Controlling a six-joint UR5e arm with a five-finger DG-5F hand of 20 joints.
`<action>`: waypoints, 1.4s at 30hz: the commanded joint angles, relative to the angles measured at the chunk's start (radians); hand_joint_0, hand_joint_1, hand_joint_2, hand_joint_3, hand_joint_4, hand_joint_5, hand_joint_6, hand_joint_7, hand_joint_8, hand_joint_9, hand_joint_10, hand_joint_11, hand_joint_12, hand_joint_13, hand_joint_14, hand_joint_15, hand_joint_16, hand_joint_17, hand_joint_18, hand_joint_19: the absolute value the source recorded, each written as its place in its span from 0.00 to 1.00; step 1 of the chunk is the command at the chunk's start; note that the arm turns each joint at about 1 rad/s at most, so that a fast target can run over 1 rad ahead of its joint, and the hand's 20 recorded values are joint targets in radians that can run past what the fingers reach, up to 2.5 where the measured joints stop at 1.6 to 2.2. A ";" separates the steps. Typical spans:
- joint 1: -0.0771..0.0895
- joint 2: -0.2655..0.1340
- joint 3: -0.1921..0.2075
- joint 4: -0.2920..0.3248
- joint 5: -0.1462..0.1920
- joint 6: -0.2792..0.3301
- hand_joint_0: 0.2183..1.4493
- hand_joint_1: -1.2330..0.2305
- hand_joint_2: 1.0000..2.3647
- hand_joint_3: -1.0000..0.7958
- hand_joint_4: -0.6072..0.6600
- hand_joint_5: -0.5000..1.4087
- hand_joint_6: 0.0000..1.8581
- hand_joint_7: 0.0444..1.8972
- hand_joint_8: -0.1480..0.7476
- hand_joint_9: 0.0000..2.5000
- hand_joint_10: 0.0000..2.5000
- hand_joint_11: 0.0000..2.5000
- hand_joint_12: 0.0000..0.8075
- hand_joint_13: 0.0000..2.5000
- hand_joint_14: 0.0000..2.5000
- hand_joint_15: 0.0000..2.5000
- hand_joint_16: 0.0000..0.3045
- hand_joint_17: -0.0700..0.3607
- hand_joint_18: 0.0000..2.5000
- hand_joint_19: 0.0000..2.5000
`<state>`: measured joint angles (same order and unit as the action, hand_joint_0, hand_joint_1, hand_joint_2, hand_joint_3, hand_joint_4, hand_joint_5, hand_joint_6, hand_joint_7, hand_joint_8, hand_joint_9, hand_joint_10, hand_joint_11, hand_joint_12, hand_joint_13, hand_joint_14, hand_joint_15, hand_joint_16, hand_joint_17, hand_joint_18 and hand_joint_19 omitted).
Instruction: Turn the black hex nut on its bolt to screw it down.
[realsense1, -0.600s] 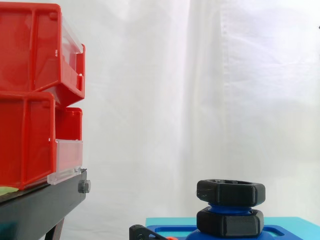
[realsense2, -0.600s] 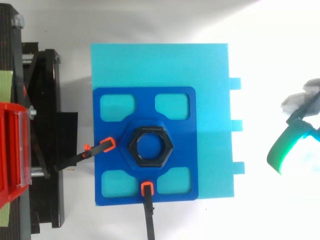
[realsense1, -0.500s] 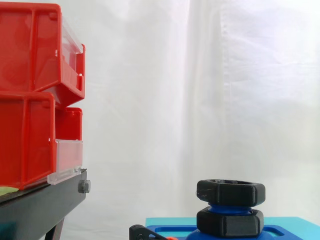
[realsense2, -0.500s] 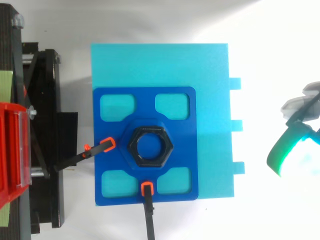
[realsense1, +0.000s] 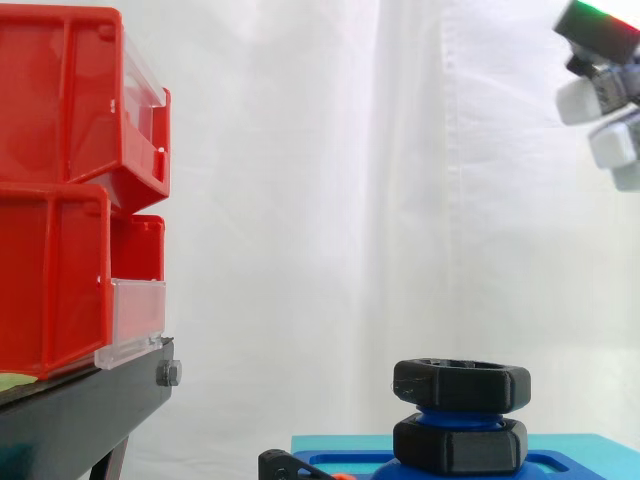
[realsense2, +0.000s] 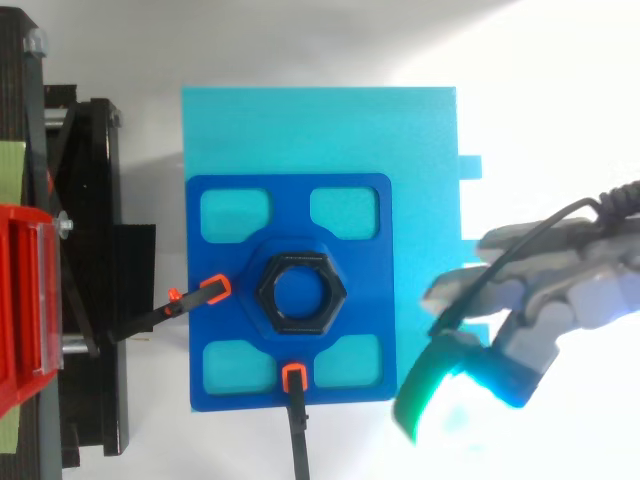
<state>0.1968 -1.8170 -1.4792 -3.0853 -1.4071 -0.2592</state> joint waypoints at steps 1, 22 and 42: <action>0.001 -0.024 0.042 -0.003 -0.006 -0.012 0.24 0.58 0.00 0.28 0.59 0.15 0.27 0.34 0.44 0.11 0.00 0.00 0.41 0.14 0.00 0.00 0.14 0.39 0.08 0.04; 0.003 -0.157 0.056 0.122 0.004 -0.155 0.24 0.55 0.00 0.28 0.59 0.15 0.27 0.35 0.44 0.10 0.00 0.00 0.42 0.13 0.00 0.00 0.15 0.40 0.07 0.04; 0.013 -0.173 0.056 0.252 0.034 -0.549 0.24 0.56 0.00 0.28 0.59 0.15 0.27 0.35 0.45 0.10 0.00 0.00 0.43 0.12 0.00 0.00 0.15 0.40 0.06 0.04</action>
<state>0.2082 -1.9880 -1.4232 -2.8416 -1.3734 -0.7776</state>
